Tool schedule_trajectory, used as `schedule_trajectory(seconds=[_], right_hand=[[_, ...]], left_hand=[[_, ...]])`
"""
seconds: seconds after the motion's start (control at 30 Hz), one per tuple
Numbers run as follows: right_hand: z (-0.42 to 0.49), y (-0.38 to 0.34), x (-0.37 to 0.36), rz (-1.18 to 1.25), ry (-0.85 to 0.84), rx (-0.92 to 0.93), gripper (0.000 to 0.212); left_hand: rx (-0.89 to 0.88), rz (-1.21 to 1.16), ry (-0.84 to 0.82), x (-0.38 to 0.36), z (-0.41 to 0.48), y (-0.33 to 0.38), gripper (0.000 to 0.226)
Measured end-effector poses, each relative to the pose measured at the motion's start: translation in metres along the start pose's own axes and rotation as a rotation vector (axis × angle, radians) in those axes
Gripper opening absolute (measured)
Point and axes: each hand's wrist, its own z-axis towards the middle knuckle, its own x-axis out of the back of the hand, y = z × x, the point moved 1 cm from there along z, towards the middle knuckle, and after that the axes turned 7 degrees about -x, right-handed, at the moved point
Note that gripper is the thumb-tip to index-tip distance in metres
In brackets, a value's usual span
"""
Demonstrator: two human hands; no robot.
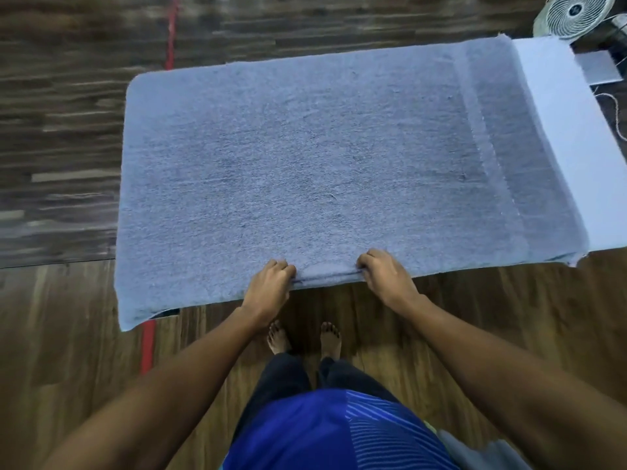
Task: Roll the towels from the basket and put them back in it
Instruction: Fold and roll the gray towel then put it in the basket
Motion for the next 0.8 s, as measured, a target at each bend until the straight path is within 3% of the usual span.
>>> schedule_trajectory(seconds=[0.4, 0.53, 0.67, 0.8], right_hand=[[-0.035, 0.018, -0.015, 0.139, -0.020, 0.006, 0.015], [-0.031, 0.029, 0.001, 0.202, 0.026, -0.016, 0.008], [-0.013, 0.062, 0.038, 0.105, 0.226, -0.098, 0.017], [0.001, 0.092, 0.052, 0.026, 0.151, -0.147, 0.029]], left_hand=[[0.002, 0.010, -0.070, -0.004, -0.018, 0.015, 0.013], [-0.030, 0.008, 0.000, 0.000, -0.010, 0.018, 0.011], [-0.005, 0.012, 0.063, 0.006, 0.019, 0.023, 0.017], [0.011, -0.009, 0.032, 0.002, 0.045, 0.030, 0.023]])
